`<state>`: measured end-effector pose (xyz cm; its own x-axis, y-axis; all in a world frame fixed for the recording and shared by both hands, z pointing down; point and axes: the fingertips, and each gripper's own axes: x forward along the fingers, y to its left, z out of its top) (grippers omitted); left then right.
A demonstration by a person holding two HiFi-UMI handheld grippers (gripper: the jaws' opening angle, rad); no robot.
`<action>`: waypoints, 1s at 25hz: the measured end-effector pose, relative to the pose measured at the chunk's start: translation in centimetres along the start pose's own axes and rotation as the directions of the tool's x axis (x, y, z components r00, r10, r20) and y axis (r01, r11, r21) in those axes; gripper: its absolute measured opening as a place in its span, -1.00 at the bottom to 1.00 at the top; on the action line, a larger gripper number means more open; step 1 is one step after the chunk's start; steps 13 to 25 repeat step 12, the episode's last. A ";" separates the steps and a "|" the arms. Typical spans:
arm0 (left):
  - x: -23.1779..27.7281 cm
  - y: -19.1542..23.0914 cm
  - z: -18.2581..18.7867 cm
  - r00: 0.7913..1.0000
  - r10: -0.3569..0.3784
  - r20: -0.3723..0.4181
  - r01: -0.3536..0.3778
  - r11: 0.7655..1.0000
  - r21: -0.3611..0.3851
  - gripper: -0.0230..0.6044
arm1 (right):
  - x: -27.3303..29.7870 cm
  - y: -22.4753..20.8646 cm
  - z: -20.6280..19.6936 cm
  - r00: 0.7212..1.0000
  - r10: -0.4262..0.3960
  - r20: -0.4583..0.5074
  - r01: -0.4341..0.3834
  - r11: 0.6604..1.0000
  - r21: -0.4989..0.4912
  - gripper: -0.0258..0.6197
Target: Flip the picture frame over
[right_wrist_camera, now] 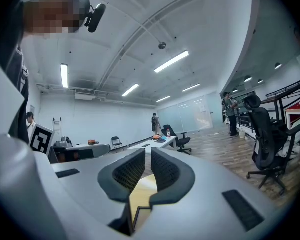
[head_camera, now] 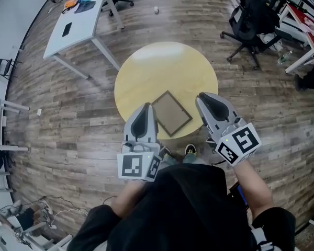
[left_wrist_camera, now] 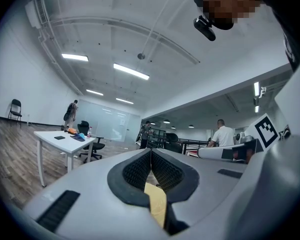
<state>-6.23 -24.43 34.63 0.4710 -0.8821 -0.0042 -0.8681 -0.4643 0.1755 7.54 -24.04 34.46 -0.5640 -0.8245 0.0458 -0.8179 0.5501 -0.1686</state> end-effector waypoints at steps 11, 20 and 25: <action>0.0 0.0 -0.4 1.000 -0.002 -0.009 0.002 1.000 0.001 -0.85 | 0.5 0.3 -0.6 1.000 0.014 0.000 -0.014 1.000 -0.005 -0.77; -0.2 0.1 -0.4 1.000 0.000 -0.010 0.000 1.000 0.000 -0.85 | 0.5 0.5 -0.8 1.000 0.017 -0.001 -0.017 1.000 -0.003 -0.77; -0.2 0.1 -0.4 1.000 0.000 -0.010 0.000 1.000 0.000 -0.85 | 0.5 0.5 -0.8 1.000 0.017 -0.001 -0.017 1.000 -0.003 -0.77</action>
